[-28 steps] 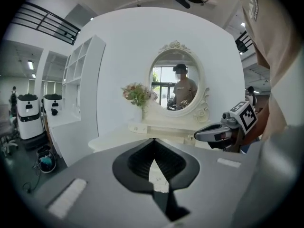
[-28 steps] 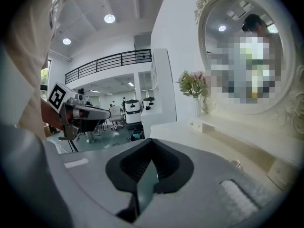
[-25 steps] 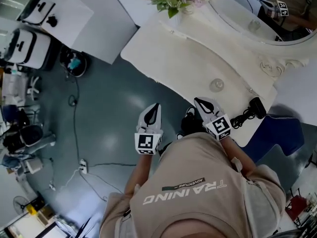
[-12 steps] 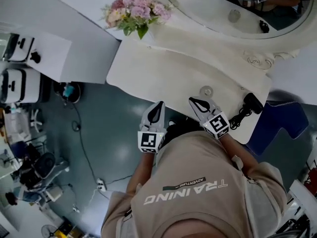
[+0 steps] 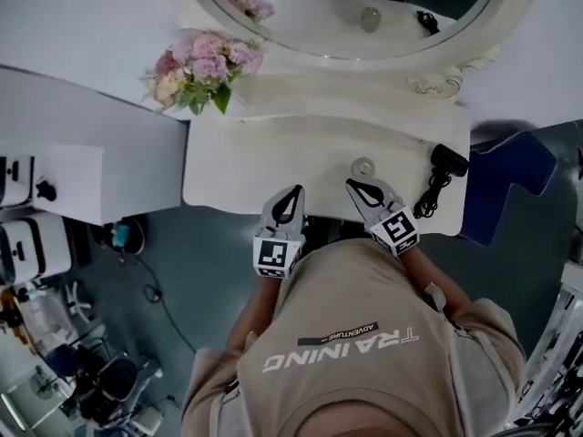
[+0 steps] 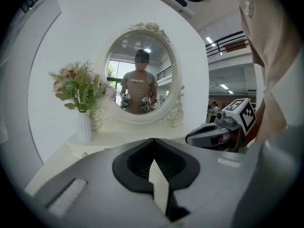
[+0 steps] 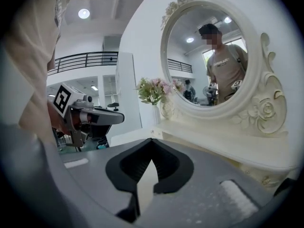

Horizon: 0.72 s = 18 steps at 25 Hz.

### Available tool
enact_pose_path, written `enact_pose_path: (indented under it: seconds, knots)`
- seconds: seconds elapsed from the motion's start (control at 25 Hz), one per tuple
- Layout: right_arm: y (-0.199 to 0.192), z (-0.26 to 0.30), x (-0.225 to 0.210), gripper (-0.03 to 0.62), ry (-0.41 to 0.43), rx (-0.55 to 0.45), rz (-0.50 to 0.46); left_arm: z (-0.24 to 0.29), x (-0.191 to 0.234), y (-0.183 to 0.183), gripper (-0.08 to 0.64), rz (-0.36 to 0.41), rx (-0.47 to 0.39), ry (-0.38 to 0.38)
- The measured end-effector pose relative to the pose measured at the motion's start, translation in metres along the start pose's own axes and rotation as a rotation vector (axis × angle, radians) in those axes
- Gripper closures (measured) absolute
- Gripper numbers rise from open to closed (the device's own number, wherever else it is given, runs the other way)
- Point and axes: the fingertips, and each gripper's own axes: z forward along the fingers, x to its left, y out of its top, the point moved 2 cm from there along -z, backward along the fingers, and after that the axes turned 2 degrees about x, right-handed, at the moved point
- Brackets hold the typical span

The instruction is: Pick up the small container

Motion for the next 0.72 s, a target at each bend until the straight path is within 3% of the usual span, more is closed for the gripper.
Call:
enact_pose_path:
  seconds: [0.28, 0.72]
  knots:
    - [0.019, -0.009, -0.003, 0.589, -0.196, -0.068, 0.038, 0.017, 0.008, 0.000, 0.541, 0.047, 0.000, -0.166]
    - [0.004, -0.060, -0.013, 0.589, -0.460, -0.083, 0.111, 0.049, -0.035, -0.002, 0.541, 0.091, 0.025, -0.410]
